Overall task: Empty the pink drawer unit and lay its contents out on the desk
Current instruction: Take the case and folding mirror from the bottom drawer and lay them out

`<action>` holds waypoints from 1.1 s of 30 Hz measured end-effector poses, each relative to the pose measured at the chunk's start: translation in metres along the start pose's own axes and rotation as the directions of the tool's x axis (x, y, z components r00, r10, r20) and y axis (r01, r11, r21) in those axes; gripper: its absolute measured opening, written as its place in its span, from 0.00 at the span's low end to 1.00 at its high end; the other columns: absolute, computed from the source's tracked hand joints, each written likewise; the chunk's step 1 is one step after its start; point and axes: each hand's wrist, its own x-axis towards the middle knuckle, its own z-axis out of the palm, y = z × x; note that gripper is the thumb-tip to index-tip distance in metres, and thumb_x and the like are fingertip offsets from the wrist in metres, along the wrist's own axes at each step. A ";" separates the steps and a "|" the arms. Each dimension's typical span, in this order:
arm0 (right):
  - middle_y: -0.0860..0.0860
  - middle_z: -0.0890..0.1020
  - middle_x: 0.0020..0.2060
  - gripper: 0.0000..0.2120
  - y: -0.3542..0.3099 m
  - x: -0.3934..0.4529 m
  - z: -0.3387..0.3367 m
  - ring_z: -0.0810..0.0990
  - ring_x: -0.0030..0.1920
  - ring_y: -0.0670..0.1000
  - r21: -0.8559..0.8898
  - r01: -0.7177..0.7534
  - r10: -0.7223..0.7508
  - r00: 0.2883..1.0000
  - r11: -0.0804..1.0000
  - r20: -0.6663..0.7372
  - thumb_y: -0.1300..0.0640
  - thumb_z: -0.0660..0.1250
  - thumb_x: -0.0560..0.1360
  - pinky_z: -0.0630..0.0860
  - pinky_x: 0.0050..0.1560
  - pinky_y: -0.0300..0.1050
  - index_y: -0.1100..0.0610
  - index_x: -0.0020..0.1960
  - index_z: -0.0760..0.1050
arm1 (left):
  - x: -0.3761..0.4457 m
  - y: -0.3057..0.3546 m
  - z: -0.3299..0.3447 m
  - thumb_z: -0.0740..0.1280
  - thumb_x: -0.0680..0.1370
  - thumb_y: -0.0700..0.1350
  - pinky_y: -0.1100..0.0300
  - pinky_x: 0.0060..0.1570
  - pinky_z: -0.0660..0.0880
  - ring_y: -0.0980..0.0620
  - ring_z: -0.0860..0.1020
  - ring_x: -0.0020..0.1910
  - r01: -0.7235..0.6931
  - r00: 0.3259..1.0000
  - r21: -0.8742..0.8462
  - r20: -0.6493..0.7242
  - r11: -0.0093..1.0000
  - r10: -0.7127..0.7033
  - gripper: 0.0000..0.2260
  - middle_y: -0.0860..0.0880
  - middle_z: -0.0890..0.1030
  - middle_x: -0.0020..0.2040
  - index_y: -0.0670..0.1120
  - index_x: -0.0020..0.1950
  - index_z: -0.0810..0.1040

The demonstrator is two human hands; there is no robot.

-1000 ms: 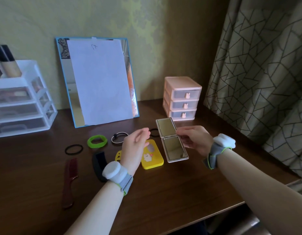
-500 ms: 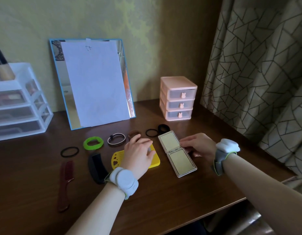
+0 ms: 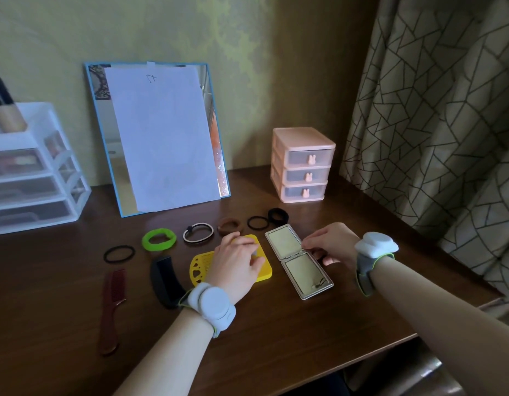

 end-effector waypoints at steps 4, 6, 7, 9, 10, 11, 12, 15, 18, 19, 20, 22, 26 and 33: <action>0.59 0.83 0.39 0.09 -0.002 -0.001 0.002 0.78 0.33 0.51 0.017 0.000 0.000 1.000 1.000 0.020 0.62 0.73 0.72 0.78 0.32 0.42 0.66 0.50 0.82 | 0.000 -0.001 0.001 0.63 0.79 0.53 0.51 0.67 0.64 0.47 0.62 0.72 -0.003 1.000 -0.010 -0.002 1.000 0.003 0.14 0.53 0.76 0.67 0.48 0.59 0.81; 0.59 0.82 0.39 0.09 -0.001 -0.001 0.002 0.78 0.33 0.52 0.010 0.006 -0.006 1.000 1.000 0.021 0.62 0.73 0.72 0.78 0.32 0.42 0.66 0.50 0.82 | 0.000 -0.001 0.001 0.63 0.79 0.53 0.51 0.68 0.64 0.47 0.63 0.72 -0.004 1.000 -0.011 -0.007 1.000 0.004 0.14 0.53 0.76 0.67 0.48 0.59 0.81; 0.59 0.82 0.38 0.08 -0.001 0.000 0.003 0.78 0.33 0.52 0.004 0.007 -0.008 1.000 1.000 0.019 0.62 0.73 0.72 0.78 0.32 0.42 0.66 0.49 0.82 | 0.000 -0.001 0.001 0.63 0.79 0.53 0.51 0.68 0.64 0.47 0.62 0.72 -0.003 1.000 -0.014 -0.006 1.000 0.003 0.14 0.53 0.76 0.67 0.48 0.59 0.81; 0.59 0.83 0.37 0.07 0.000 0.002 0.004 0.78 0.32 0.51 -0.011 0.009 -0.009 1.000 1.000 0.009 0.62 0.73 0.71 0.78 0.31 0.42 0.65 0.48 0.83 | 0.000 -0.001 0.001 0.63 0.79 0.53 0.51 0.69 0.64 0.47 0.62 0.73 -0.003 1.000 -0.017 -0.003 1.000 0.003 0.15 0.53 0.76 0.67 0.48 0.60 0.81; 0.58 0.83 0.36 0.06 0.001 0.003 0.005 0.78 0.31 0.50 -0.017 0.011 -0.011 1.000 1.000 -0.002 0.62 0.74 0.71 0.78 0.30 0.41 0.64 0.47 0.83 | 0.000 -0.002 0.001 0.63 0.79 0.53 0.51 0.69 0.64 0.47 0.62 0.73 -0.003 1.000 -0.017 -0.003 1.000 0.003 0.14 0.53 0.76 0.67 0.48 0.60 0.81; 0.57 0.82 0.35 0.06 0.002 0.004 0.005 0.77 0.30 0.49 -0.019 0.013 -0.013 1.000 1.000 -0.015 0.63 0.74 0.70 0.78 0.29 0.41 0.63 0.46 0.83 | -0.001 -0.002 0.001 0.63 0.79 0.53 0.51 0.69 0.64 0.47 0.62 0.73 -0.003 1.000 -0.016 -0.003 1.000 0.003 0.14 0.53 0.76 0.67 0.48 0.60 0.81; 0.56 0.82 0.34 0.06 0.003 0.005 0.006 0.77 0.29 0.49 -0.017 0.015 -0.016 1.000 1.000 -0.027 0.63 0.75 0.70 0.78 0.28 0.40 0.62 0.46 0.83 | -0.001 -0.002 0.001 0.63 0.79 0.53 0.51 0.69 0.64 0.47 0.62 0.73 -0.003 1.000 -0.014 -0.003 1.000 0.003 0.14 0.53 0.76 0.67 0.48 0.60 0.81; 0.55 0.82 0.32 0.05 0.006 0.007 0.006 0.77 0.29 0.48 -0.010 0.027 -0.027 0.998 1.000 -0.051 0.63 0.75 0.69 0.79 0.28 0.40 0.61 0.44 0.83 | -0.001 -0.002 0.001 0.63 0.79 0.53 0.51 0.68 0.63 0.47 0.62 0.73 -0.004 1.000 -0.009 -0.004 1.000 0.004 0.14 0.53 0.76 0.67 0.48 0.59 0.81; 0.55 0.82 0.32 0.04 0.007 0.007 0.007 0.78 0.29 0.48 -0.016 0.036 -0.037 0.997 0.999 -0.072 0.63 0.76 0.69 0.79 0.29 0.41 0.59 0.43 0.83 | -0.001 -0.002 0.002 0.63 0.79 0.52 0.50 0.69 0.64 0.46 0.63 0.72 -0.008 1.000 -0.013 -0.009 1.000 0.008 0.14 0.53 0.76 0.67 0.48 0.58 0.81; 0.55 0.82 0.32 0.04 0.008 0.007 0.007 0.78 0.29 0.48 -0.021 0.038 -0.040 0.996 0.999 -0.080 0.62 0.75 0.69 0.79 0.29 0.41 0.59 0.44 0.83 | -0.001 -0.002 0.003 0.63 0.79 0.52 0.50 0.69 0.64 0.46 0.63 0.72 -0.009 1.000 -0.016 -0.011 1.000 0.008 0.14 0.53 0.76 0.67 0.48 0.58 0.81; 0.55 0.83 0.32 0.04 0.008 0.007 0.008 0.78 0.30 0.48 -0.027 0.044 -0.046 0.995 0.999 -0.088 0.62 0.75 0.69 0.79 0.29 0.41 0.59 0.44 0.83 | -0.001 -0.002 0.002 0.63 0.79 0.52 0.50 0.69 0.64 0.46 0.63 0.72 -0.007 1.000 -0.018 -0.011 1.000 0.006 0.14 0.53 0.76 0.67 0.48 0.59 0.81; 0.54 0.83 0.33 0.04 0.009 0.006 0.009 0.78 0.30 0.48 -0.041 0.062 -0.066 0.993 0.997 -0.102 0.62 0.75 0.70 0.79 0.29 0.41 0.59 0.45 0.83 | -0.001 -0.002 0.002 0.63 0.79 0.52 0.50 0.69 0.63 0.46 0.63 0.72 0.000 1.000 -0.020 -0.004 1.000 0.000 0.14 0.53 0.76 0.67 0.48 0.58 0.81; 0.51 0.85 0.36 0.02 0.010 0.001 0.014 0.80 0.33 0.47 -0.133 0.135 -0.158 0.972 0.982 -0.176 0.57 0.72 0.71 0.78 0.28 0.39 0.51 0.42 0.83 | -0.001 0.002 -0.003 0.63 0.80 0.51 0.55 0.70 0.60 0.47 0.63 0.72 0.007 1.000 -0.066 -0.025 0.998 -0.009 0.15 0.52 0.76 0.67 0.47 0.62 0.80; 0.45 0.85 0.40 0.05 0.009 -0.010 0.034 0.84 0.45 0.48 -0.013 0.400 -0.389 0.882 0.917 -0.265 0.47 0.68 0.74 0.81 0.43 0.45 0.44 0.42 0.82 | -0.031 -0.028 -0.068 0.62 0.81 0.45 0.62 0.62 0.70 0.58 0.78 0.59 -0.025 0.923 -0.573 -0.329 0.819 -0.201 0.09 0.56 0.83 0.55 0.50 0.54 0.83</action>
